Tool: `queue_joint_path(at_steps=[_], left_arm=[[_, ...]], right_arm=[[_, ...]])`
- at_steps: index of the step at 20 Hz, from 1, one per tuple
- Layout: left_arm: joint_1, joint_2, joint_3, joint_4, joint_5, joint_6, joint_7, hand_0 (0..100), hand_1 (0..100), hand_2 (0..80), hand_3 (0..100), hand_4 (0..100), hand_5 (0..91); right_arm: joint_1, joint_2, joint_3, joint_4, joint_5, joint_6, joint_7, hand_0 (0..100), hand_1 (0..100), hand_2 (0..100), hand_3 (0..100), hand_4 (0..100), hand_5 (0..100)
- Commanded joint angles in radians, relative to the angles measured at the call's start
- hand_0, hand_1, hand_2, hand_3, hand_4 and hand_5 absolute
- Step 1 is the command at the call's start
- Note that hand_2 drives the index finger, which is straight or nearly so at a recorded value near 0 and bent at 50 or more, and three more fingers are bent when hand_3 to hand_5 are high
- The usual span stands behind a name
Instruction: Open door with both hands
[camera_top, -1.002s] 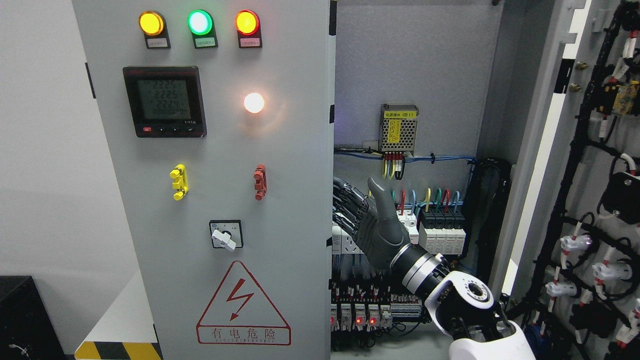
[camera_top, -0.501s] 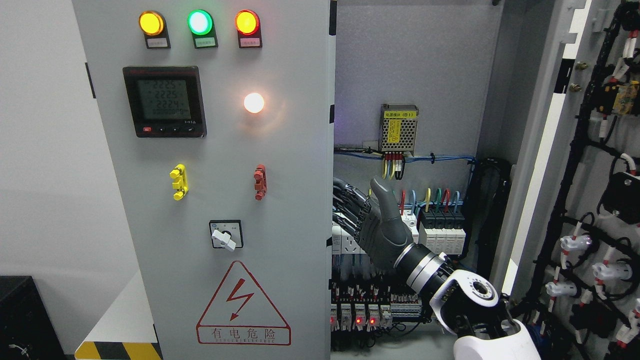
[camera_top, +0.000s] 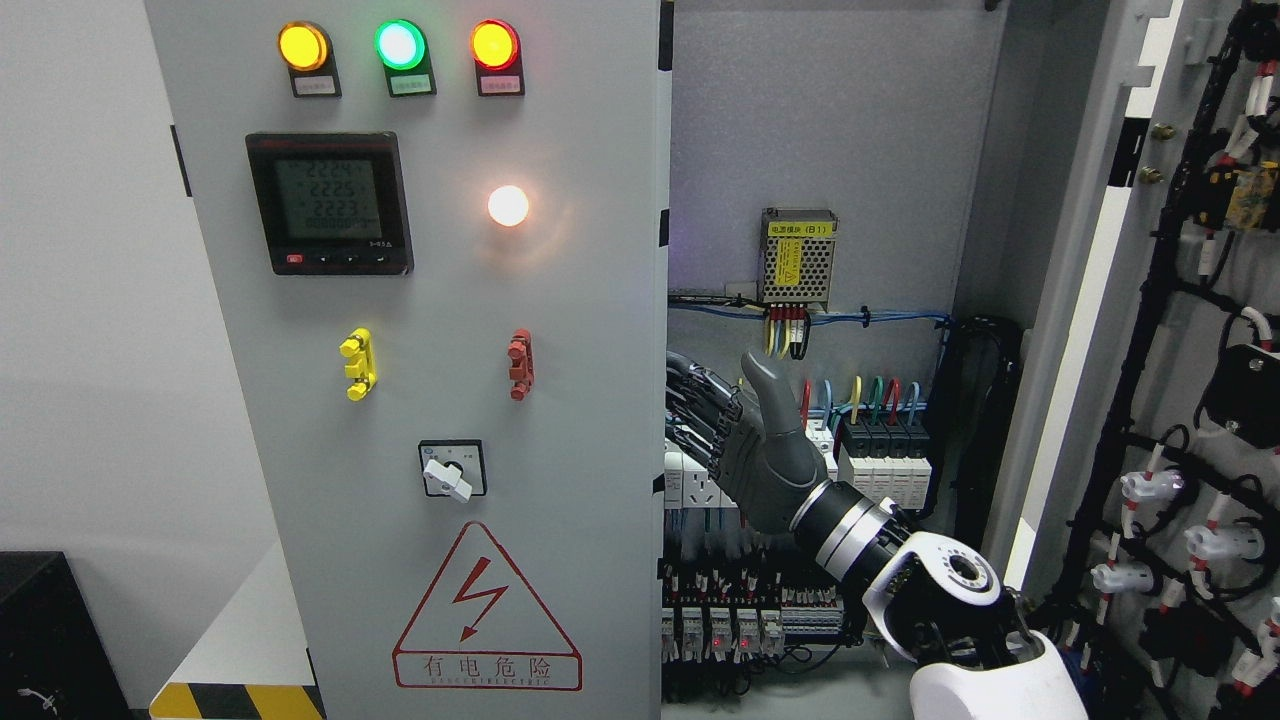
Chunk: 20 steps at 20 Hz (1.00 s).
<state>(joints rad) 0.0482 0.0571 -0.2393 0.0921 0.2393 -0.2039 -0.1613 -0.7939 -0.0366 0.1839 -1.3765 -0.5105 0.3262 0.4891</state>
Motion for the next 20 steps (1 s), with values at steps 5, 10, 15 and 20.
queue_joint_path(at_steps=[5, 10, 15, 20], left_arm=[[0.001, -0.002, 0.000, 0.000, 0.000, 0.000, 0.000, 0, 0, 0.0, 0, 0, 0.0], [0.001, -0.002, 0.000, 0.000, 0.000, 0.000, 0.000, 0, 0, 0.0, 0, 0, 0.0], [0.001, -0.003, 0.000, 0.000, 0.000, 0.000, 0.000, 0, 0, 0.0, 0, 0, 0.0], [-0.001, -0.003, 0.000, 0.000, 0.000, 0.000, 0.002, 0, 0, 0.0, 0, 0, 0.0]], right_arm=[[-0.016, -0.003, 0.003, 0.020, 0.000, 0.002, 0.026, 0, 0, 0, 0, 0, 0], [-0.018, -0.002, 0.000, 0.021, -0.003, 0.042, 0.058, 0, 0, 0, 0, 0, 0], [-0.030, -0.002, -0.003, 0.022, -0.003, 0.042, 0.063, 0, 0, 0, 0, 0, 0], [-0.031, -0.002, -0.003, 0.022, -0.003, 0.042, 0.100, 0, 0, 0, 0, 0, 0]])
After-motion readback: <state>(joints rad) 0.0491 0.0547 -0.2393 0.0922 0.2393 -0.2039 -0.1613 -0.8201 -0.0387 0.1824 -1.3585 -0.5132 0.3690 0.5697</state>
